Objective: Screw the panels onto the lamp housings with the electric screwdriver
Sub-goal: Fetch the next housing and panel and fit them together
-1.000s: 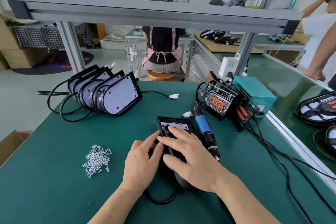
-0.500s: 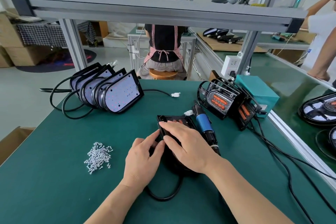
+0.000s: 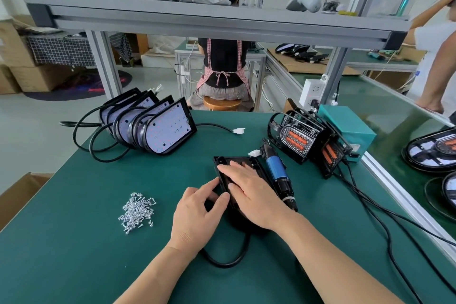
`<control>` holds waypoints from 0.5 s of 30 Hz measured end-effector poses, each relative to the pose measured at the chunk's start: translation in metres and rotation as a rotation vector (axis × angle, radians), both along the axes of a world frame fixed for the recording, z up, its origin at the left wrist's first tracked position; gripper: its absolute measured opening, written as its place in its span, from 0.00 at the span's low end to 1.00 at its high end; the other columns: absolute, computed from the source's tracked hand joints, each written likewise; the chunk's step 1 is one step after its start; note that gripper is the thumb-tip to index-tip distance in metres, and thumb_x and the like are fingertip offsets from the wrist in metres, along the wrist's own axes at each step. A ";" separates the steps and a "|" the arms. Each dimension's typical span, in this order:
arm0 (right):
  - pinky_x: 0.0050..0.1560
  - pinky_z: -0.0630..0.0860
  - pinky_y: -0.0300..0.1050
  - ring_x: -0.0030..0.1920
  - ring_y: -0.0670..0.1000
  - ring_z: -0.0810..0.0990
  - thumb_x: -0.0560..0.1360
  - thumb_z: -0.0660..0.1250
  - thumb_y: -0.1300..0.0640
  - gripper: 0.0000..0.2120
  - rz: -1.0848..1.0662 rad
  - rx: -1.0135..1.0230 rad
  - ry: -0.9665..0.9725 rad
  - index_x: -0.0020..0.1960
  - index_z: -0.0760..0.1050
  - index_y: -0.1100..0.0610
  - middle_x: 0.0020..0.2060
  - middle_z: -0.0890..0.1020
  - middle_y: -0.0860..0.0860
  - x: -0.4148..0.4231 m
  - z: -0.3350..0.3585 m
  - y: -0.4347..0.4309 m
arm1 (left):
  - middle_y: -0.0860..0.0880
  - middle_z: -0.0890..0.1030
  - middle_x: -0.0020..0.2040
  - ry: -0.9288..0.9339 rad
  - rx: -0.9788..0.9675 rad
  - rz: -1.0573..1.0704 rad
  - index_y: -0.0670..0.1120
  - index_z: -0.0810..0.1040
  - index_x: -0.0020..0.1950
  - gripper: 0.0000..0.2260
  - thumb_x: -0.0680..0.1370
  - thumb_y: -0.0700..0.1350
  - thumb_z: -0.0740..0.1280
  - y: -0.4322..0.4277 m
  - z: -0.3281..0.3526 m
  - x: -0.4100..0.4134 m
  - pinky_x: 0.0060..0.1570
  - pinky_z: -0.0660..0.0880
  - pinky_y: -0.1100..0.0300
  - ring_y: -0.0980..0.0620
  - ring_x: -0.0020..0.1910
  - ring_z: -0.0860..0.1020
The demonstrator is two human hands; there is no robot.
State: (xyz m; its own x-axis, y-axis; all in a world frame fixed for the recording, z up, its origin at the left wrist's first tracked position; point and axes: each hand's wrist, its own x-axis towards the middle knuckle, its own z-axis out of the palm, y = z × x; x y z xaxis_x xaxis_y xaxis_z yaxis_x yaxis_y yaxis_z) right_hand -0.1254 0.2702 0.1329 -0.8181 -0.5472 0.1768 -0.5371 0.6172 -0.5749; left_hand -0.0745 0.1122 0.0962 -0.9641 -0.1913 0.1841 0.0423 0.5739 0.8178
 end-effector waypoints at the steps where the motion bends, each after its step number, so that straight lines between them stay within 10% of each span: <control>1: 0.80 0.45 0.41 0.80 0.42 0.53 0.86 0.56 0.57 0.23 -0.007 -0.007 -0.004 0.80 0.62 0.52 0.78 0.65 0.46 0.003 0.000 0.000 | 0.69 0.78 0.47 0.001 0.016 0.005 0.66 0.76 0.65 0.23 0.71 0.66 0.61 0.000 0.000 0.001 0.49 0.68 0.66 0.66 0.55 0.70; 11: 0.79 0.48 0.60 0.81 0.55 0.54 0.82 0.45 0.38 0.29 -0.409 0.325 0.195 0.79 0.63 0.44 0.80 0.60 0.44 0.048 -0.018 -0.022 | 0.60 0.77 0.43 0.101 0.108 0.185 0.54 0.83 0.55 0.09 0.79 0.43 0.68 -0.004 0.006 0.004 0.46 0.67 0.76 0.57 0.50 0.77; 15: 0.79 0.45 0.60 0.81 0.54 0.52 0.84 0.47 0.40 0.25 -0.380 0.296 0.132 0.78 0.64 0.44 0.80 0.60 0.43 0.053 -0.009 -0.029 | 0.54 0.83 0.48 0.098 -0.173 0.276 0.48 0.84 0.52 0.07 0.77 0.40 0.69 -0.036 0.015 0.001 0.51 0.68 0.61 0.48 0.54 0.73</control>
State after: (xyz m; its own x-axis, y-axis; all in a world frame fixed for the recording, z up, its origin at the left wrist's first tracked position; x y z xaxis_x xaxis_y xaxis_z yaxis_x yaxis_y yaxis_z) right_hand -0.0722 0.2413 0.1238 -0.9506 -0.2571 0.1742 -0.2988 0.9099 -0.2876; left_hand -0.0736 0.0765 0.1113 -0.8561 -0.4009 0.3262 -0.0604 0.7044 0.7072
